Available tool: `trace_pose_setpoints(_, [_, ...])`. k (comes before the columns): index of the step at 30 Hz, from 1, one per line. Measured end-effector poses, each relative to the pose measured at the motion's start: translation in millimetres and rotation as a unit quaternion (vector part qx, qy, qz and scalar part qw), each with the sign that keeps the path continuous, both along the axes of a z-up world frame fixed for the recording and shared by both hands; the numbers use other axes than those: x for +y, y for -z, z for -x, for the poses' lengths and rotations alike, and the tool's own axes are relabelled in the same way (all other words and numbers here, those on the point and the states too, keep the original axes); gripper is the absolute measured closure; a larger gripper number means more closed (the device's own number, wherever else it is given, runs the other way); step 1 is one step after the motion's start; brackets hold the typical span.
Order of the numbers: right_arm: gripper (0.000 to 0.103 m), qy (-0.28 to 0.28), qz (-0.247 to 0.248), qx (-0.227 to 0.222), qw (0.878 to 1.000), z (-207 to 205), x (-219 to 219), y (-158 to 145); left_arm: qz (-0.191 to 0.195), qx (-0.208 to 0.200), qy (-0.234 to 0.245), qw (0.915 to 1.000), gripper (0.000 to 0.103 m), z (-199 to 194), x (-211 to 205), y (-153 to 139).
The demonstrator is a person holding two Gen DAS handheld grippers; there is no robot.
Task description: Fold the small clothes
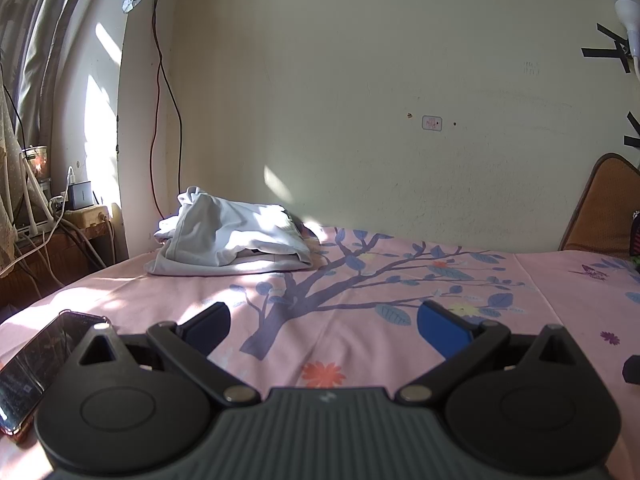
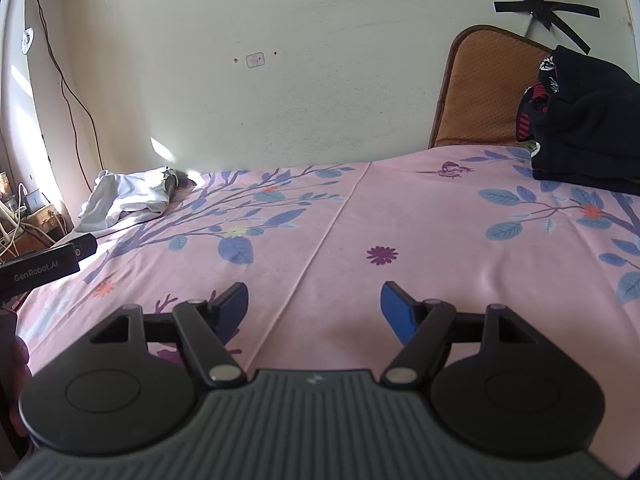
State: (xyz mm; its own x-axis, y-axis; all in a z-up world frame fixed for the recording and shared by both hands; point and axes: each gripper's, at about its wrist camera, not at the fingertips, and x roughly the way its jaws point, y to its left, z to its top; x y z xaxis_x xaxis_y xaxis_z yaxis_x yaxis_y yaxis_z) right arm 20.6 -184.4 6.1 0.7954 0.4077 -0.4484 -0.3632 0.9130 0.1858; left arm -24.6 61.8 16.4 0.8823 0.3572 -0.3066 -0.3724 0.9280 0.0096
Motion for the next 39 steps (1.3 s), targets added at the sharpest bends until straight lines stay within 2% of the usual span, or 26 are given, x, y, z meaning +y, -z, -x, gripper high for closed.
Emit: trace_pose_setpoints(39, [0.028,-0.021,-0.004,-0.007,1.0,2.2,1.8,-0.9,0.0,0.0,0.0,1.0,0.0,0.8,1.3,0.0])
